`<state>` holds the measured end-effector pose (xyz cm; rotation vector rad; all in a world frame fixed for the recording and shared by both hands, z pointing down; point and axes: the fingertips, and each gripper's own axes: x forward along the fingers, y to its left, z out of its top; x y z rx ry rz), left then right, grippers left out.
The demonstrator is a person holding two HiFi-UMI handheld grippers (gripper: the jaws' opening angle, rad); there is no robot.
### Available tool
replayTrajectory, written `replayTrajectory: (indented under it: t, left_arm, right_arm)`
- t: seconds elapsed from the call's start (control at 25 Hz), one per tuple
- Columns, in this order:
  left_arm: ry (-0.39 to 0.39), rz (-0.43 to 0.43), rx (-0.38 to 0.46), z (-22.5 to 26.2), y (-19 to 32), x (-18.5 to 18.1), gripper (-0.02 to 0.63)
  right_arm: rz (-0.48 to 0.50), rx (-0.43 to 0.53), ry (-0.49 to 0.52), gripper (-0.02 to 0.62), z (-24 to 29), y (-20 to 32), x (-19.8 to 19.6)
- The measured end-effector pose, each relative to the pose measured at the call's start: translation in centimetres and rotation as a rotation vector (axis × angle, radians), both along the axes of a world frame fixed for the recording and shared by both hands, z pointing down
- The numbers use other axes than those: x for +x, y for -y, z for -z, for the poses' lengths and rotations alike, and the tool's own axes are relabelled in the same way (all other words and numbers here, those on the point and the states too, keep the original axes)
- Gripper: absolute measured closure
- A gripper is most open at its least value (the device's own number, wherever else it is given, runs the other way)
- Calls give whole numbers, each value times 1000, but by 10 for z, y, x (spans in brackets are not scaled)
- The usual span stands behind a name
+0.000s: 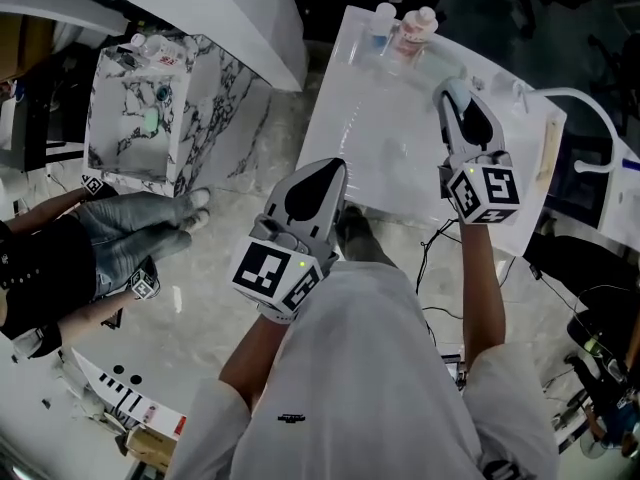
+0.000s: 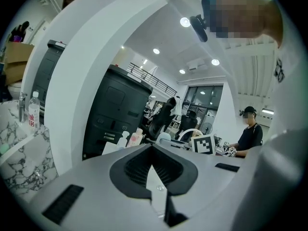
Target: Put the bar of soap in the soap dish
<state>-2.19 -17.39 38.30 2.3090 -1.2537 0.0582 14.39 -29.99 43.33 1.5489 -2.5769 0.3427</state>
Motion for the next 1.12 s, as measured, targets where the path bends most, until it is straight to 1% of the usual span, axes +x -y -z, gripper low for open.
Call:
replayTrajectory:
  t: [0.2, 0.4, 0.64, 0.96, 1.12]
  left_arm:
    - [1, -13, -4, -1, 8, 6, 598]
    - [3, -18, -15, -6, 18, 11, 597]
    - [6, -28, -30, -11, 30, 16, 597]
    - [14, -64, -54, -20, 51, 24, 597]
    - [12, -80, -62, -23, 61, 29, 598]
  right_arm:
    - [7, -14, -41, 468, -17, 25, 2]
    - [8, -44, -60, 468, -38, 46, 5]
    - [-18, -110, -97, 468, -72, 71, 16]
    - [-22, -173, -146, 468, -111, 99, 29]
    - [-33, -229, -125, 468, -133, 113, 37]
